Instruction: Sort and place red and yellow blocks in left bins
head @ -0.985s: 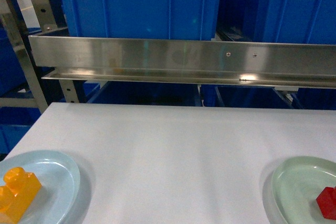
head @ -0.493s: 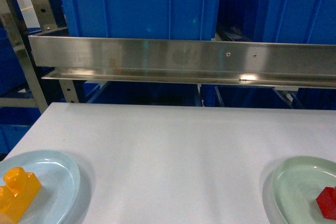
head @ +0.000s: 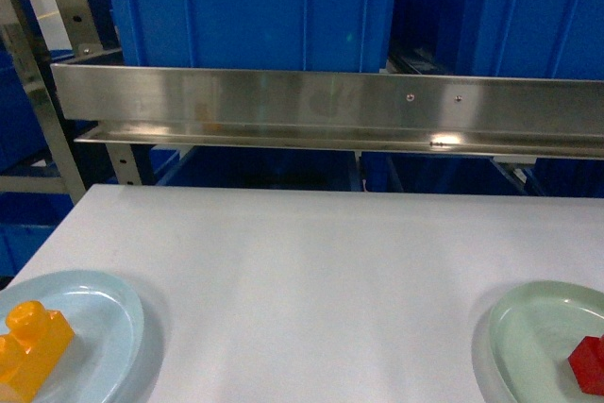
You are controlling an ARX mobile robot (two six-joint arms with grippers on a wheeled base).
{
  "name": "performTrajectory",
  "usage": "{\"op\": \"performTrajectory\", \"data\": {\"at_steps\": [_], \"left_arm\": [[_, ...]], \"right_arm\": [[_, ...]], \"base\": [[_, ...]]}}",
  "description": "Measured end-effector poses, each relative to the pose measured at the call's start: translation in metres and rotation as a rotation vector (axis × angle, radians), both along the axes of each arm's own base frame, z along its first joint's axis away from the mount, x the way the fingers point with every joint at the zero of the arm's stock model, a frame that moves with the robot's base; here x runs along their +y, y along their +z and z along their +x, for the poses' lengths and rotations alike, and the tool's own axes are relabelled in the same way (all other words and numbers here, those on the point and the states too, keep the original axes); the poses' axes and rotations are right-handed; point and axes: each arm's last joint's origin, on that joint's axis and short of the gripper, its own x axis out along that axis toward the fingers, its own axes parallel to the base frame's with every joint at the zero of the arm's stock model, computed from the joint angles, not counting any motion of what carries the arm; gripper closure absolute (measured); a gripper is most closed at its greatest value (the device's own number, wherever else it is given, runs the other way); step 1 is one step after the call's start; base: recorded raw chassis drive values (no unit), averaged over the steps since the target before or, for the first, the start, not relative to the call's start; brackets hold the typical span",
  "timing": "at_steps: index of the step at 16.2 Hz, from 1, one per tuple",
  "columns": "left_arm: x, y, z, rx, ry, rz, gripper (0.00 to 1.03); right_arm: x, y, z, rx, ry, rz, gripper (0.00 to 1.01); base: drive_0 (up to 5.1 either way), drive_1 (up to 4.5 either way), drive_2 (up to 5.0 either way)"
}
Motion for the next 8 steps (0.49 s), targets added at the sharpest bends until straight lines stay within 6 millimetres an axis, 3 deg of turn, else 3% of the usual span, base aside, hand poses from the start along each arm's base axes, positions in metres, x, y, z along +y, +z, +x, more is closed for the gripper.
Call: {"op": "performTrajectory", "data": {"at_steps": [2,5,8], "left_arm": [[0.003,0.008,0.012,0.021,-0.004,-0.002,0.05],[0.012,0.035,0.041,0.063,-0.046,-0.016,0.05],[0.020,0.044,0.072,0.132,-0.088,-0.036,0.05]], "right_arm": [[0.004,0.011,0.016,0.004,0.004,-0.001,0.03],[0.016,0.045,0.058,0.038,0.000,-0.016,0.03],[0.026,0.052,0.094,0.138,0.026,-0.021,0.03]], "base": [[0.0,0.00,0.0],[0.0,0.00,0.0],[0.0,0.00,0.0]]}}
